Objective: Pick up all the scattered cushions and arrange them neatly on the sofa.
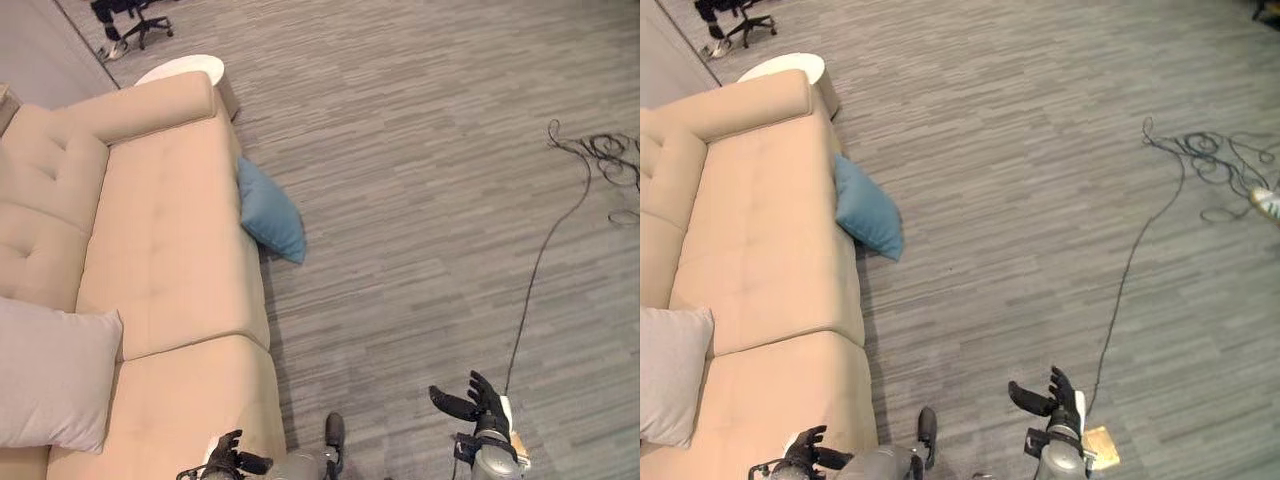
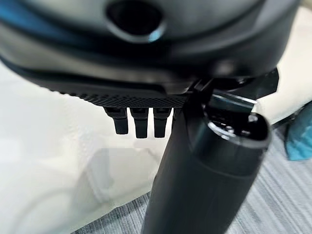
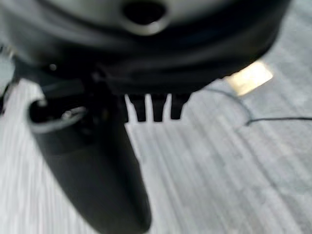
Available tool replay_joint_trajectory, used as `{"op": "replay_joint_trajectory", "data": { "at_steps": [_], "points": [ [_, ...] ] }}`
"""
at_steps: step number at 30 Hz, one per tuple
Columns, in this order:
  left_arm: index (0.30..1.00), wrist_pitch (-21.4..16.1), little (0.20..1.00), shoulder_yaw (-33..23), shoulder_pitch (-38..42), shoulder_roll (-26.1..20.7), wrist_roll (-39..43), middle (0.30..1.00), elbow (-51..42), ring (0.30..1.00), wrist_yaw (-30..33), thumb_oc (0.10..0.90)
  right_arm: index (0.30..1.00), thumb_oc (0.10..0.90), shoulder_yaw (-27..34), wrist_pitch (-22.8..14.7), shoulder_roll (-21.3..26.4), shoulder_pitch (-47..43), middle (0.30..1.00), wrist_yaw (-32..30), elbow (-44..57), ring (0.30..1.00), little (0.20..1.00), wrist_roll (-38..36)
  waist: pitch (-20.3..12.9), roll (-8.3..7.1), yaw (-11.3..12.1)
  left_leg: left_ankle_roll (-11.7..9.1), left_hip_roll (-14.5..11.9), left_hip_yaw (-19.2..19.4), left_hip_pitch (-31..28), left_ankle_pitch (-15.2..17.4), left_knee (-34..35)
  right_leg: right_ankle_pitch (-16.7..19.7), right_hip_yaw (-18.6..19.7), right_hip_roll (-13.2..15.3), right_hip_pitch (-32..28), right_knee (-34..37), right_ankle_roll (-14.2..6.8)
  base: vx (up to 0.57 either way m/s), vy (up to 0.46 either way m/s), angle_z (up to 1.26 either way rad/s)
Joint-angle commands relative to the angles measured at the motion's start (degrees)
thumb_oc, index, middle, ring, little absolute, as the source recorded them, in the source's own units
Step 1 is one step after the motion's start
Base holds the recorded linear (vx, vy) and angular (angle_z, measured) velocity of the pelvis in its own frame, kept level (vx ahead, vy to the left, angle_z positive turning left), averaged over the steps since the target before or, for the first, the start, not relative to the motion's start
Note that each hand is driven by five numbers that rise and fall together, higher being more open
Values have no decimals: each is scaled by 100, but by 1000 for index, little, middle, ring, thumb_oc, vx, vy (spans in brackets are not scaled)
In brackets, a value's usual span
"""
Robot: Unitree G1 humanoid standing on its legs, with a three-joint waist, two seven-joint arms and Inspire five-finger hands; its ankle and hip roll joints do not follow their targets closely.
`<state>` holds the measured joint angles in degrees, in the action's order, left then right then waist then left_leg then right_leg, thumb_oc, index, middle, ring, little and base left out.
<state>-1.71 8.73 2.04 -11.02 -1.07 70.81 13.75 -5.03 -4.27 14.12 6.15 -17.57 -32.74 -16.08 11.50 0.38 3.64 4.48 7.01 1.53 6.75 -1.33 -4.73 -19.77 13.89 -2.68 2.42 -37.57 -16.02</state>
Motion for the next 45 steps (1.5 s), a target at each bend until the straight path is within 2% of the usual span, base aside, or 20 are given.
{"op": "replay_joint_trajectory", "data": {
  "at_steps": [1, 2, 4, 5, 6, 7, 9, 10, 13, 17, 19, 21, 24, 25, 27, 30, 34, 35, 39, 45],
  "points": [
    [900, -93, 900, 197, -91, -58, -139, 900, -72, 900, 24, 800, 900, 800, 393, -306, 377, -286, 900, 117, 732, 900, 900, 383, -341, 436, 31, -298, -545, -48, 150, 25, 124, 2182, -1229, -659, 112, -249, 102, 354, 74, 7],
    [900, -107, 900, 253, -67, -78, -136, 900, -171, 900, 33, 800, 900, 800, 388, -301, 382, -293, 900, 147, 768, 900, 900, 390, -257, 562, -87, -267, -576, -124, -91, 63, 201, 1940, -1416, -616, 557, -632, 102, 348, 157, 33],
    [900, -133, 900, 346, -24, -64, -166, 900, -294, 900, 14, 800, 900, 800, 378, -303, 371, -238, 900, 189, 865, 900, 900, 326, -157, 660, -264, -258, -482, -302, -321, 129, 196, 1632, -1413, -476, 839, -66, 197, 336, 114, 66],
    [900, -145, 900, 385, 11, -52, -199, 900, -323, 900, 16, 800, 900, 800, 380, -307, 397, -224, 900, 193, 893, 900, 900, 329, -99, 692, -363, -290, -461, -400, -426, 189, 164, 1351, -1451, -360, 1013, 250, 448, 425, -22, 77],
    [900, -132, 900, 463, 55, -38, -346, 900, -292, 900, -33, 800, 900, 800, 387, -281, 441, -166, 900, 226, 906, 900, 900, 303, -134, 665, -407, -373, -437, -446, -509, 332, 107, 1058, -1479, -102, 926, 1237, 853, 420, -79, 70],
    [900, -125, 900, 469, 51, -14, -395, 900, -243, 900, -59, 800, 900, 800, 378, -284, 468, -124, 900, 234, 909, 900, 900, 308, -151, 652, -418, -405, -424, -464, -582, 439, 91, 1098, -1478, 27, 903, 1624, 955, 411, -108, 61],
    [900, -106, 900, 460, 52, 48, -510, 900, -116, 900, -55, 800, 900, 800, 344, -269, 539, -145, 900, 248, 902, 900, 900, 384, -172, 728, -417, -511, -523, -460, -731, 660, 50, 1324, -1574, 444, 1010, 2120, 923, 264, -104, 26],
    [900, -107, 900, 460, 52, 55, -511, 900, -113, 900, -53, 800, 900, 800, 344, -269, 544, -144, 900, 248, 901, 900, 900, 384, -164, 739, -422, -512, -529, -465, -743, 679, 43, 1311, -1581, 439, 995, 2115, 923, 278, -186, -6],
    [900, -52, 900, 469, 1, 52, -712, 900, 95, 900, -46, 800, 900, 800, 325, -252, 521, -178, 900, 269, 865, 900, 900, 427, -145, 824, -499, -682, -779, -685, -1017, 1010, -9, 1667, -1423, 1200, 1245, 2414, 721, 318, -279, 2],
    [900, -43, 900, 388, -138, 9, -928, 900, 310, 900, -34, 800, 900, 800, 348, -220, 528, -174, 900, 303, 842, 900, 900, 505, -196, 794, -586, -868, -1003, -877, -1312, 1294, -90, 1956, -924, 1539, 1302, 2764, 524, 354, -342, 35],
    [900, -47, 900, 330, -201, -33, -980, 900, 336, 900, -28, 800, 900, 800, 396, -214, 515, -107, 900, 324, 904, 900, 900, 472, -272, 722, -613, -955, -1132, -918, -1386, 1321, -202, 1969, -809, 1427, 1143, 2946, 486, 316, -402, -10],
    [900, -80, 900, 251, -219, -21, -870, 900, 307, 900, 32, 800, 900, 800, 451, -243, 615, -87, 900, 341, 937, 900, 900, 424, -261, 732, -656, -1103, -1395, -910, -1220, 1021, -592, 1948, -808, 1228, 1107, 2903, 521, 174, -409, 4],
    [900, -197, 900, 217, -135, -96, -616, 900, 21, 900, 66, 800, 900, 800, 576, -270, 768, 58, 900, 375, 1075, 900, 900, 333, -7, 682, -681, -1121, -1884, -910, -365, -112, -2192, 1710, -927, 912, 882, 2789, 882, 78, -460, 0],
    [900, -196, 900, 215, -133, -99, -615, 900, 20, 900, 65, 800, 900, 800, 575, -269, 766, 55, 900, 375, 1075, 900, 900, 333, -26, 671, -697, -1123, -1867, -928, -332, -139, -2183, 1729, -939, 929, 901, 2803, 883, -31, -379, 20],
    [900, -220, 900, 241, -61, -130, -391, 900, -250, 900, 124, 800, 900, 800, 587, -314, 831, 78, 900, 293, 1127, 900, 900, 216, 236, 546, -661, -837, -1847, -746, 213, -201, -3285, 1646, -1026, 850, 697, 2854, 1142, 16, -420, 36],
    [900, -236, 900, 297, 45, -116, -200, 900, -490, 900, 163, 800, 900, 800, 598, -308, 853, -34, 900, 145, 1021, 900, 900, 143, 395, 546, -639, -849, -2013, -104, 718, -277, -3545, 1509, -1148, 712, 439, 2970, 1319, 158, -393, 21],
    [900, -254, 900, 449, 107, -57, -240, 900, -600, 900, 160, 800, 900, 800, 591, -354, 834, -142, 900, 91, 931, 900, 900, 99, 450, 669, -551, -918, -1749, 217, 1041, -97, -2803, 1401, -1221, 584, 149, 3161, 1335, 243, -125, 24],
    [900, -232, 900, 525, 102, -9, -311, 900, -460, 900, 128, 800, 900, 800, 559, -362, 808, -175, 900, 105, 904, 900, 900, 81, 453, 774, -449, -935, -1557, 310, 1103, -40, -2042, 1319, -1232, 466, -55, 3255, 1303, 304, -70, 23],
    [900, -169, 900, 436, 40, 44, -359, 900, -112, 900, 39, 800, 900, 800, 421, -357, 706, -94, 900, 219, 913, 900, 900, 39, 404, 918, -221, -982, -1238, 427, 1193, -317, -774, 1159, -1206, 148, -449, 3338, 1321, 360, -84, -21],
    [900, -124, 900, 73, -292, -7, -303, 900, 60, 900, -121, 800, 900, 800, 306, -254, 572, 18, 900, 358, 790, 900, 900, 22, 263, 890, 155, -835, -923, 1037, 1394, -325, -56, 810, -860, -243, -1186, 3466, 1354, 483, -58, -41]
  ]
}}
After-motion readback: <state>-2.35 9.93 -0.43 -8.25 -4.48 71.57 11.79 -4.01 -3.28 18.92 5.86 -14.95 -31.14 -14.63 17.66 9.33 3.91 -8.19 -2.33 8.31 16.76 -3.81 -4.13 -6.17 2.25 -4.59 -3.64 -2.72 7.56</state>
